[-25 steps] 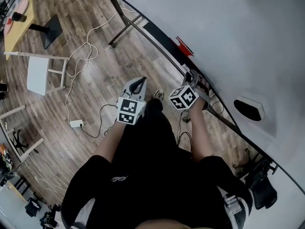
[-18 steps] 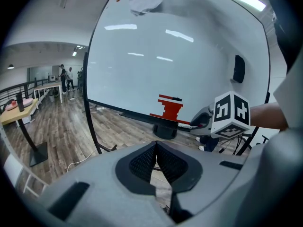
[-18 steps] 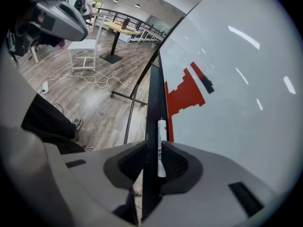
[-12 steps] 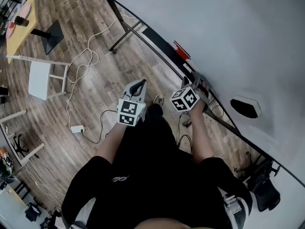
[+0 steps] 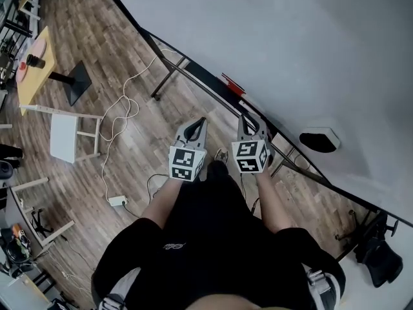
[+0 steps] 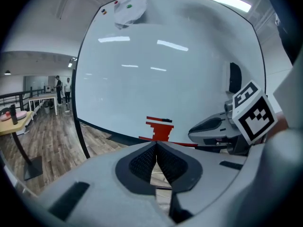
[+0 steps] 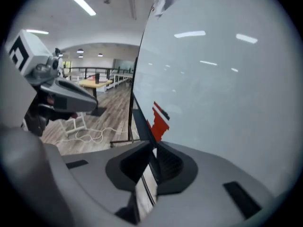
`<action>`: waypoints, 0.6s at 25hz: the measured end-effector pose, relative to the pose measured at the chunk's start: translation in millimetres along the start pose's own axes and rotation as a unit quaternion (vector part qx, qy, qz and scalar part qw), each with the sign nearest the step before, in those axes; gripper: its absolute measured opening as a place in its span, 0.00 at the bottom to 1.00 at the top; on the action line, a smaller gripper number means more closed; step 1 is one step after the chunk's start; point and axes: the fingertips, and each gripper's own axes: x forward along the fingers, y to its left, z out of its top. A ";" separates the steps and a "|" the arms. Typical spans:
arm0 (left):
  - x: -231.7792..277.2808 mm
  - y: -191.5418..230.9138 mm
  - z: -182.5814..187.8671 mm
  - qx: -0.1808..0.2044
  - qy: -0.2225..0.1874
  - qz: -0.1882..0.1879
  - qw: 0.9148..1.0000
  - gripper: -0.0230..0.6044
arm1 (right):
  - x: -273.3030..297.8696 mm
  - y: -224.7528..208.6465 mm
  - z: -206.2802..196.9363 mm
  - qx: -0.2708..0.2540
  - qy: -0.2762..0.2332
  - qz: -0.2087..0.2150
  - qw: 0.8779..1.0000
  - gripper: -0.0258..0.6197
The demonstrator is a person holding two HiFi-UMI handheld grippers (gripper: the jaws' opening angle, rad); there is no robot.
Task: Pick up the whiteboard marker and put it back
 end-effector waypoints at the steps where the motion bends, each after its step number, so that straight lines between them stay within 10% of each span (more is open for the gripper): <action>1: 0.5 -0.8 5.0 -0.002 -0.005 0.002 1.000 0.05 | -4.1 0.3 7.5 0.013 -0.021 -0.004 1.000 0.08; 15: -22.1 -27.0 29.9 0.032 -0.041 -0.030 0.998 0.05 | -66.3 5.5 49.4 0.124 -0.174 -0.026 0.977 0.04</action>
